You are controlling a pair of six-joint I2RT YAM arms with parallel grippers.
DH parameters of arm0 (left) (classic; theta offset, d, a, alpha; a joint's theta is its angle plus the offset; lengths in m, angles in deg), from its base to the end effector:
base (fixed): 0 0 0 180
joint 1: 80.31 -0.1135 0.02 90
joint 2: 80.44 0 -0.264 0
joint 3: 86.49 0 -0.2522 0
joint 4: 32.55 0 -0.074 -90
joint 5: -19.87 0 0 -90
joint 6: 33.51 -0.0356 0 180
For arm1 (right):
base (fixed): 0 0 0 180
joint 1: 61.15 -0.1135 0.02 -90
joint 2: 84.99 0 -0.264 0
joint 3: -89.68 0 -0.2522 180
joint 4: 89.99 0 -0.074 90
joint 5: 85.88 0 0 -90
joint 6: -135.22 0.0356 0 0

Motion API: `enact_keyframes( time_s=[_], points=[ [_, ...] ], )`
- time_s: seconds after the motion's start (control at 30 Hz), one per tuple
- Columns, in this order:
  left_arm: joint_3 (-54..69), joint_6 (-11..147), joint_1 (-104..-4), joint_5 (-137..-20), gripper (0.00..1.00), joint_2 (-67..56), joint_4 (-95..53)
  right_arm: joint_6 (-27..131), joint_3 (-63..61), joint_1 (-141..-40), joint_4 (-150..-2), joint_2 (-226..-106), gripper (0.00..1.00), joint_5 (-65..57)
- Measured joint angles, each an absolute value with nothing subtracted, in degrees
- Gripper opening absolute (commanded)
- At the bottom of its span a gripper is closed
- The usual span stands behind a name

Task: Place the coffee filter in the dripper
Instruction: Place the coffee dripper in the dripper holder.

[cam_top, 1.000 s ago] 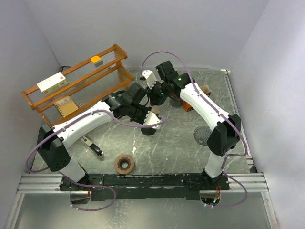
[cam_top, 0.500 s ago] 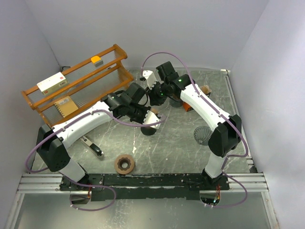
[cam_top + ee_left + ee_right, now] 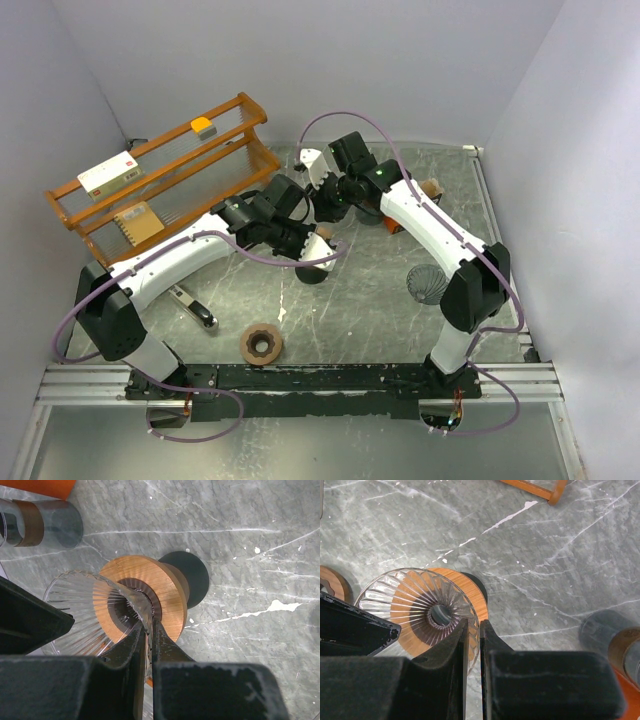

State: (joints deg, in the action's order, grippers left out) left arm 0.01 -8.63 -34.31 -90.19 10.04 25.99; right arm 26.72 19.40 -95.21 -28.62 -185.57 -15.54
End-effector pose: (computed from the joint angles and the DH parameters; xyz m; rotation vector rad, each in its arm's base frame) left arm 0.2238 -0.2494 0.3022 2.1201 1.2890 -0.3044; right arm 0.3109 0.2246 0.3281 -1.2308 2.1603 0.5410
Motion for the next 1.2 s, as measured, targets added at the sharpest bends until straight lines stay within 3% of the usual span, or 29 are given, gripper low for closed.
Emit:
enact_keyframes(
  time_s=[0.67,0.97,1.2],
  points=[
    [0.7,-8.6,-34.3,-90.7,0.15,10.1,25.8,25.9,16.0,-95.3,-31.8,-183.5,0.02,-15.6],
    [-0.2,-7.8,-34.4,-90.8,0.35,13.0,25.5,25.3,18.8,-95.7,-29.1,-184.7,0.06,-15.5],
    [-2.0,-7.1,-34.5,-90.7,0.44,13.3,27.3,24.9,22.1,-95.7,-25.8,-186.7,0.09,-14.9]
  ],
)
